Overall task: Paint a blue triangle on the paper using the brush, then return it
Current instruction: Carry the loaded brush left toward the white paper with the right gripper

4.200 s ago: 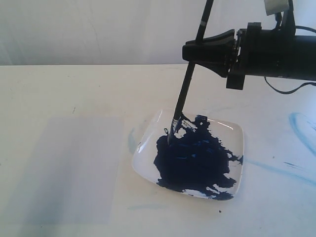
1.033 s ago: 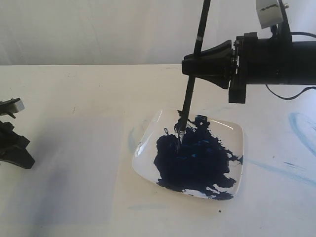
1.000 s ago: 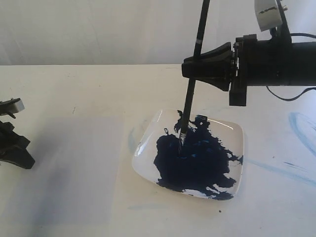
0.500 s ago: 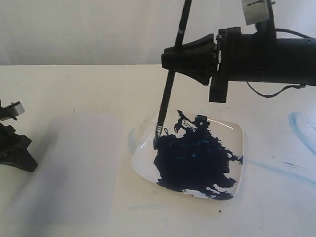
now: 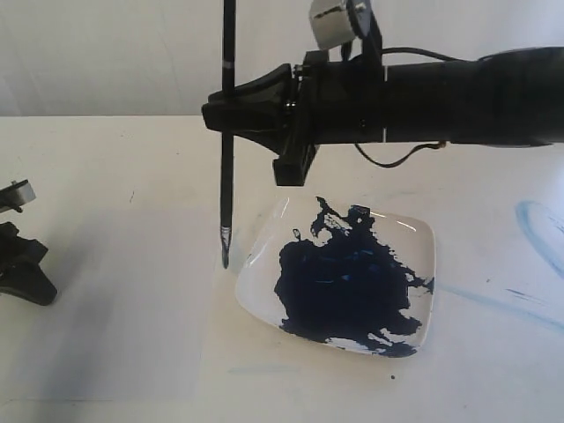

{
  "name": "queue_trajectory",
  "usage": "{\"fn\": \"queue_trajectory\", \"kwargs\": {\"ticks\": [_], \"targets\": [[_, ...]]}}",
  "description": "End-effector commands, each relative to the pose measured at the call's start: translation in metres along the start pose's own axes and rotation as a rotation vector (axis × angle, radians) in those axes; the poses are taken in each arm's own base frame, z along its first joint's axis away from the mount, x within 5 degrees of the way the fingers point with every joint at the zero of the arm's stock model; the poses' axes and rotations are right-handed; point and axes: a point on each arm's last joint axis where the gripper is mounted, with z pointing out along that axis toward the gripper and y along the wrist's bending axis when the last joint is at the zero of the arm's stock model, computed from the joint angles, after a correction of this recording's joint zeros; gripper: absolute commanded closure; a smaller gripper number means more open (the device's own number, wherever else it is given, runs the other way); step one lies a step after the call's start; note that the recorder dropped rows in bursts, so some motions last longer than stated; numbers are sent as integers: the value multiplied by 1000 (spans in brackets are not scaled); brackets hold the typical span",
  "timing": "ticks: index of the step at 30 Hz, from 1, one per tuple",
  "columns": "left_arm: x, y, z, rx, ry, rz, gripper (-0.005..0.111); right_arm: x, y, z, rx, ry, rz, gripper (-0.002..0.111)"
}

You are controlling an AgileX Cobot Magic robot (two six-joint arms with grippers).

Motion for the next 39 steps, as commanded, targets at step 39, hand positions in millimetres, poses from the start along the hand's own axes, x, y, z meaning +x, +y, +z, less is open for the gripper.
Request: {"fn": "queue_trajectory", "kwargs": {"ticks": [39], "targets": [[-1, -2, -3, 15, -14, 2, 107, 0, -14, 178, 142, 96, -53, 108]]}}
